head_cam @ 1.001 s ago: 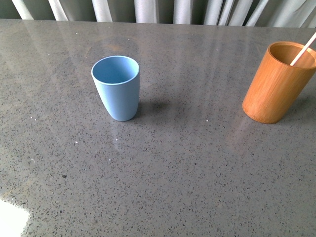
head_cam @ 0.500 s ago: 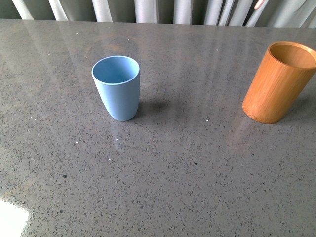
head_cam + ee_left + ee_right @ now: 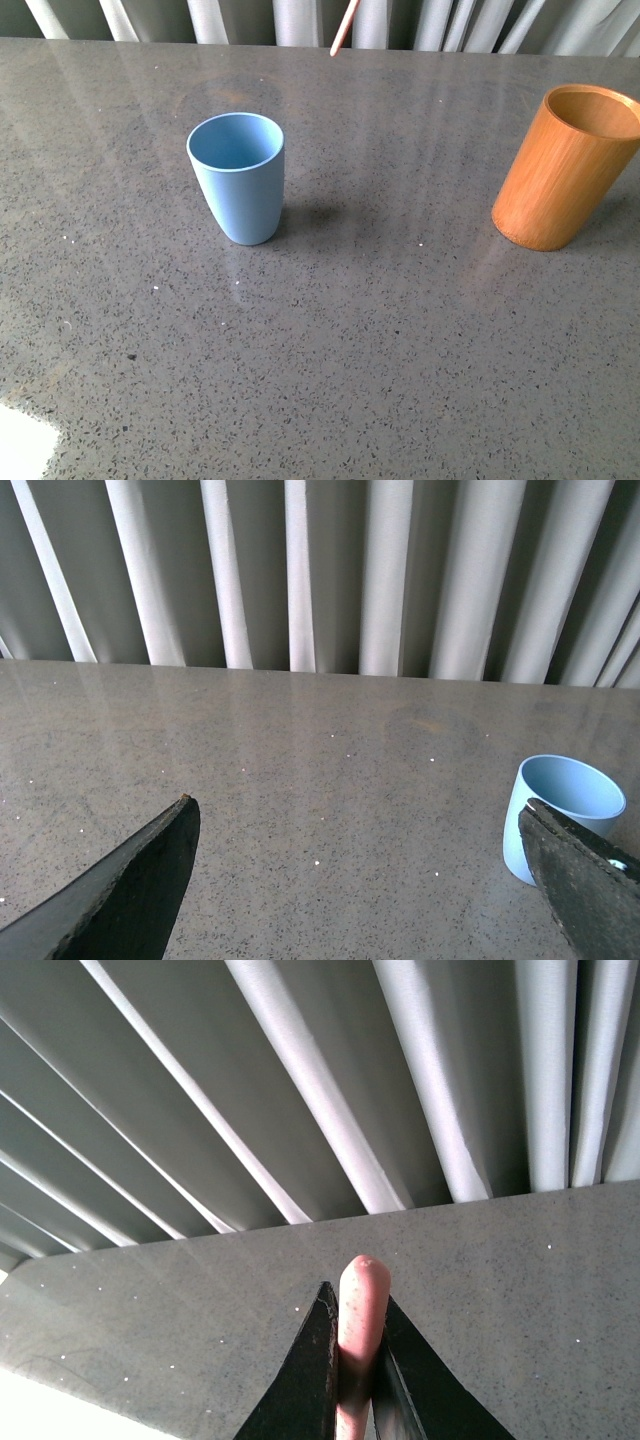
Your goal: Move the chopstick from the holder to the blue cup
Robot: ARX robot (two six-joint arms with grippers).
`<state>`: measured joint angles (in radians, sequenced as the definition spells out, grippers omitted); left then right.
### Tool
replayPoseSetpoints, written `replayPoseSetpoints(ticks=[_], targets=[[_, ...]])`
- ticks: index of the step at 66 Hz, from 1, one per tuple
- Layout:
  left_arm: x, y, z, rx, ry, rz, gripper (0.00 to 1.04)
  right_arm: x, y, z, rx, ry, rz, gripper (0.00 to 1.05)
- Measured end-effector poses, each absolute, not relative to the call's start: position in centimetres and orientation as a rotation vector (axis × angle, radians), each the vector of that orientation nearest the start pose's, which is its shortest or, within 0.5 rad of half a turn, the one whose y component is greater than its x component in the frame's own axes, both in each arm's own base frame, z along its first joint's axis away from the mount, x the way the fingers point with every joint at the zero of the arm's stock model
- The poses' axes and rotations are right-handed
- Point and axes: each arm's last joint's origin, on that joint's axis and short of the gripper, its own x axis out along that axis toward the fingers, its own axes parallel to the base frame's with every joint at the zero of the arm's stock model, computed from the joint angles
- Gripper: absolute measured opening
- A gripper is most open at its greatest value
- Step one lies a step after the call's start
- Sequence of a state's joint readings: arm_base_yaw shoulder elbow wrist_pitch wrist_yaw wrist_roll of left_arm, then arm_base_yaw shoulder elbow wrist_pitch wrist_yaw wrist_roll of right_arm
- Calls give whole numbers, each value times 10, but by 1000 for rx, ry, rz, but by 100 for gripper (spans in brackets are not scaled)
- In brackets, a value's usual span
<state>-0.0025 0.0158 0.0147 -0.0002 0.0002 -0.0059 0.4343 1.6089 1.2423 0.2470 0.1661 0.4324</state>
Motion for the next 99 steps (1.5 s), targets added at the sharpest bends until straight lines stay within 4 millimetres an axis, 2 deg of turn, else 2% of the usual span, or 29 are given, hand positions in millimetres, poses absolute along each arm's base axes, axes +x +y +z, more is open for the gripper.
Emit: replayPoseSetpoints(ticks=[17, 41, 61, 87, 99], targets=[[98, 0, 167, -6, 1, -3, 96, 346, 182, 314, 363, 197, 264, 3], [98, 0, 167, -6, 1, -3, 96, 352, 220, 274, 310, 281, 297, 3], [98, 0, 167, -6, 1, -3, 96, 351, 230, 277, 313, 266, 312, 3], [98, 0, 167, -6, 1, -3, 96, 360, 254, 234, 273, 311, 316, 3], [98, 0, 167, -6, 1, -3, 96, 359, 257, 225, 253, 322, 319, 3]])
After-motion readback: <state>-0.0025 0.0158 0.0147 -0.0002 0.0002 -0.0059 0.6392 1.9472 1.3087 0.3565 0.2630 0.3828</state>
